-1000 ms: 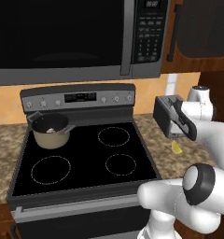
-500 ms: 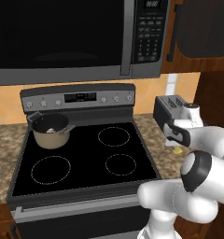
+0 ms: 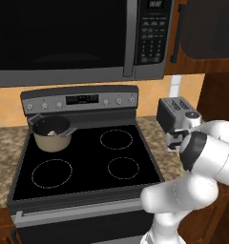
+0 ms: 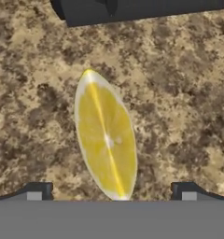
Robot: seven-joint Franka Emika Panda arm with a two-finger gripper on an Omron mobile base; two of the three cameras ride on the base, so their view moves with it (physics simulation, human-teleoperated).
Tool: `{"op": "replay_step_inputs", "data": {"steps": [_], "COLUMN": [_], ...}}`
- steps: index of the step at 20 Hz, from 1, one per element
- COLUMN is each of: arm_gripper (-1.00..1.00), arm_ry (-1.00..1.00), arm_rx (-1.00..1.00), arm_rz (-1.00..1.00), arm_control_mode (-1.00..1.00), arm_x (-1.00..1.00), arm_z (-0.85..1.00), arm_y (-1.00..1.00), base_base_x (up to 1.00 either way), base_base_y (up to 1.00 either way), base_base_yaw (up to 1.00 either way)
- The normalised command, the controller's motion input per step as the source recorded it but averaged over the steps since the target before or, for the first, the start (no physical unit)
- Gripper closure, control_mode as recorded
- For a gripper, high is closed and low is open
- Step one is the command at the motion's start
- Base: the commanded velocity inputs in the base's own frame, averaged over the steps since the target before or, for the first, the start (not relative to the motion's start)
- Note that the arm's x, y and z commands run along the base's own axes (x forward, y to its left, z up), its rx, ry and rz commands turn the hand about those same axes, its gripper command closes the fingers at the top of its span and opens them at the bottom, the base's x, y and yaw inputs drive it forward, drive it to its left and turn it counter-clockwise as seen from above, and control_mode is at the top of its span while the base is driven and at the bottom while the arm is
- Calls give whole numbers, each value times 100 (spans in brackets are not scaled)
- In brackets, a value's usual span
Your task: Put the garlic and lemon wedge in the pot. Retrieve the spatula and lightly stir the vegetables in the pot.
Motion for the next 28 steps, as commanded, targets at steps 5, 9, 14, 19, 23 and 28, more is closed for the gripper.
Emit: {"op": "replay_step_inputs", "data": {"steps": [5, 9, 14, 19, 23, 28], "arm_gripper": [-100, -100, 100, 100, 100, 100], "arm_ry": [0, 0, 0, 0, -8, -21], "arm_rx": [0, 0, 0, 0, 3, 2], "arm_rz": [0, 1, 2, 1, 0, 0], "arm_control_mode": [-100, -100, -100, -100, -100, -100], "arm_x": [42, 32, 1, -47, -91, -68], "arm_z": [-25, -31, -43, -29, 19, 99], "arm_y": [-18, -2, 0, 0, 0, 33], "base_base_x": [0, 0, 0, 0, 0, 0], "base_base_y": [0, 0, 0, 0, 0, 0], "base_base_yaw": [0, 0, 0, 0, 0, 0]}}
